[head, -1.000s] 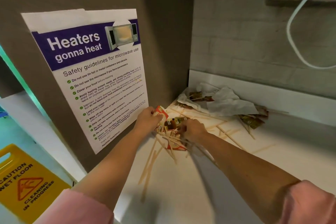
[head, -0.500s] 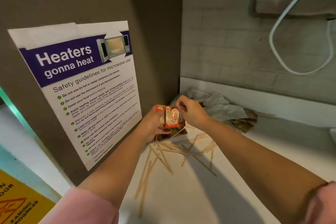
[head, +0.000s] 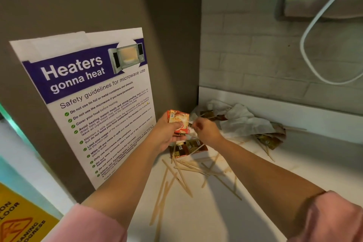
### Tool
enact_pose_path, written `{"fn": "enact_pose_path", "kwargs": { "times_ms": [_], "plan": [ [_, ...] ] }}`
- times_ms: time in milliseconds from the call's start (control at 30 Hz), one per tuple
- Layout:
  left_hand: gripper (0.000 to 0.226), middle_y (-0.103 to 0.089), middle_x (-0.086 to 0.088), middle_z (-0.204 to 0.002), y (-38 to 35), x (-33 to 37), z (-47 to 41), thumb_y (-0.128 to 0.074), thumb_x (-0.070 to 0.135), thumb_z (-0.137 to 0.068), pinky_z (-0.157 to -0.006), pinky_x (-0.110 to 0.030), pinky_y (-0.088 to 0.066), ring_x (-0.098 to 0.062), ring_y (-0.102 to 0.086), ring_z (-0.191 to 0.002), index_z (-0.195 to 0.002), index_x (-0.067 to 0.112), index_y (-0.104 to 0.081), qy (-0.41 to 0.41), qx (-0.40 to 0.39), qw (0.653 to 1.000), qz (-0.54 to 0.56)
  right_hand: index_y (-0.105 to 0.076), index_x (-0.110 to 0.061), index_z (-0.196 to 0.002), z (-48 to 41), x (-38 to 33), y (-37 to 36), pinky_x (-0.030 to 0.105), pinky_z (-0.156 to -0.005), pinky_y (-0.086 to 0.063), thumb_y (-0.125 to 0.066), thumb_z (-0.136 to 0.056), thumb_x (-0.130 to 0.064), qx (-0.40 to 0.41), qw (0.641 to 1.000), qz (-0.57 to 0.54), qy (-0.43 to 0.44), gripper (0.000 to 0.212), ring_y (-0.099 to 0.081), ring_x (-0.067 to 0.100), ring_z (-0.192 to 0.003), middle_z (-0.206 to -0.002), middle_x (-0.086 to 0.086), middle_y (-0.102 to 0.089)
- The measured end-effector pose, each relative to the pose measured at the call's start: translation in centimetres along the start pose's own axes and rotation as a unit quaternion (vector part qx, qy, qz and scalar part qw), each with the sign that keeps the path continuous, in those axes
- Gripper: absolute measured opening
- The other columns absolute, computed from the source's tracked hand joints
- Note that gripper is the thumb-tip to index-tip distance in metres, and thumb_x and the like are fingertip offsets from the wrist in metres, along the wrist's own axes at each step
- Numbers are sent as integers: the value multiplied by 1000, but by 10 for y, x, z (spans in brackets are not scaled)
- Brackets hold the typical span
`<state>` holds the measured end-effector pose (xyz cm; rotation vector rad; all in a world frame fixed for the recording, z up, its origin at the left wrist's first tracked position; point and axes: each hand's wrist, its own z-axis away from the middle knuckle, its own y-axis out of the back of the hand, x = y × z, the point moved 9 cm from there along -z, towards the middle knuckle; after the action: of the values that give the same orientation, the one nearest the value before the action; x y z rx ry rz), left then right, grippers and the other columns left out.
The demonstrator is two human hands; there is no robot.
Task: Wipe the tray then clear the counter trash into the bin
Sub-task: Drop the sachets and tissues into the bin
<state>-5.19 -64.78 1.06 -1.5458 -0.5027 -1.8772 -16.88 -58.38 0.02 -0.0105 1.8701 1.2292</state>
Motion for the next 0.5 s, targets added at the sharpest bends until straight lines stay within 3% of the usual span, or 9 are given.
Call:
{"fn": "enact_pose_path", "kwargs": {
  "times_ms": [233,500],
  "plan": [
    [35,-62,-13,-111,6,-5,-13,-50,3,-94,-64,-29,-55,-27,-66,-94,-128,10,-45,0,3,1000,-2,-53,-19,-130,-5,9,-59,33,-102,-40,-59,-90,-25,-148,971,185,29,41,-44,25,-124,-137,5,-45],
    [26,-64,-8,-98,4,-6,-27,-50,4,-94,-68,-31,-56,-23,-67,-87,-117,15,-47,1,2,1000,-3,-45,-26,-137,-3,20,-72,39,-100,-40,-64,-84,-39,-249,924,286,34,58,-40,30,-120,-130,8,-41]
  ]
}}
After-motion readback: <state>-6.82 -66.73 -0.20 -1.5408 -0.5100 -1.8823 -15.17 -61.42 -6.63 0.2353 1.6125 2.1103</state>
